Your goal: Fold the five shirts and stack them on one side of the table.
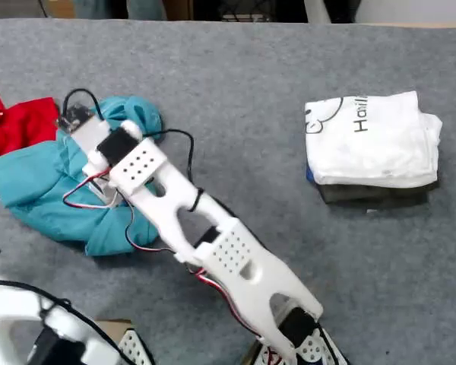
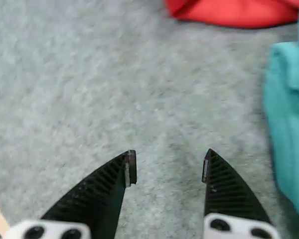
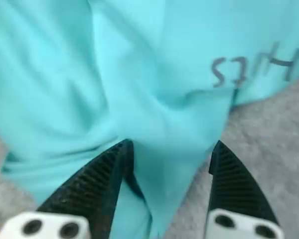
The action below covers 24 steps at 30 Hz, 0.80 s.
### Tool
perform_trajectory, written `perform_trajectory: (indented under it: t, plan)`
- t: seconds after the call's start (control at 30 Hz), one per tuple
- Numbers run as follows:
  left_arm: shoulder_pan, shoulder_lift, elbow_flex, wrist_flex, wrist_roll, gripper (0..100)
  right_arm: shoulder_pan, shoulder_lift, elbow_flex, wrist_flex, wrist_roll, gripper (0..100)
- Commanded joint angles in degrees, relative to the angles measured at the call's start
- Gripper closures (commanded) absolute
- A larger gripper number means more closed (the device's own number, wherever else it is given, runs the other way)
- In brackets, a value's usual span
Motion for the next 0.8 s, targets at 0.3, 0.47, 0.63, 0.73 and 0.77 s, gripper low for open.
perform_trajectory:
  t: [0.3,0.47,0.63,0.73,0.77]
  plan:
    - [-1.89,1.23,-3.47,-1.14,-0.35,77,15.82,5.23,-7.34,1.67,3.16,98.4]
    - [-2.15,1.58,-6.64,-0.79,-0.35,77,29.71,0.84,-3.47,1.67,6.95,98.6]
    - [-1.89,1.49,-8.22,-0.70,-0.44,77,42.29,-1.54,2.33,1.67,12.13,98.4]
    - [-1.89,1.58,-8.13,-0.79,-0.62,77,46.95,-1.98,2.95,1.67,13.98,97.1]
    - [-1.89,1.67,-8.13,-0.88,-0.53,77,47.47,-2.51,2.86,1.67,13.45,94.0]
